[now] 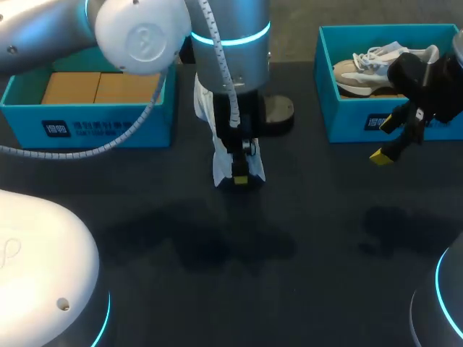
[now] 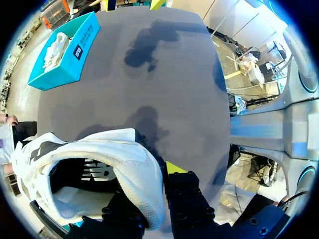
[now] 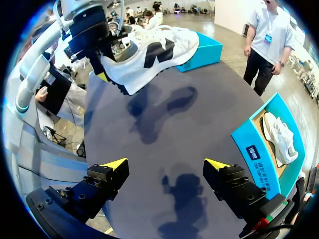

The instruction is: Take the shoe out of the shoebox, open the shoe tongue, remove and reinsert the insole, then place the shoe into the shoebox

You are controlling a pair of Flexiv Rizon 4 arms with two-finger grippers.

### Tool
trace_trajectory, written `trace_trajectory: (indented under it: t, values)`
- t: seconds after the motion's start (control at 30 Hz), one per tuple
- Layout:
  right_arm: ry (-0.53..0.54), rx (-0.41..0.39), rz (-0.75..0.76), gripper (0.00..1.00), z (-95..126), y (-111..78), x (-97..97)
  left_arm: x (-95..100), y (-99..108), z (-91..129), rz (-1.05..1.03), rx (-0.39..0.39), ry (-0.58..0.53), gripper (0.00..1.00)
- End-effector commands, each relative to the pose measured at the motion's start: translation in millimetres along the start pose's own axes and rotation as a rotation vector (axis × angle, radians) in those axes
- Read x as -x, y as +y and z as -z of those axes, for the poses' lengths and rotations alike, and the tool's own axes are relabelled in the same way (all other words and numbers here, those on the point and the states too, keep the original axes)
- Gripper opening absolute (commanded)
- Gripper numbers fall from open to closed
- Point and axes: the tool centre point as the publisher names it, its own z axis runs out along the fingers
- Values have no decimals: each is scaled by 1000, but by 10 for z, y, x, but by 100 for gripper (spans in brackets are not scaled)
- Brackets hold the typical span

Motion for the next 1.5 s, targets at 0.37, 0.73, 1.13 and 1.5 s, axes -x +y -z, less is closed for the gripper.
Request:
trace_trajectory:
  t: [0.37,0.73,1.13,1.5]
  values:
    - [2,-4,-1,100,-13,13,15,37,40,21,-11,-4,15,0]
    - [2,-4,-1,100,-13,13,15,389,578,162,-140,38,59,0]
    - [2,-4,-1,100,-13,13,15,805,1189,286,-141,28,77,0]
    - [2,-4,-1,100,-13,13,15,1039,1810,345,-109,15,75,0]
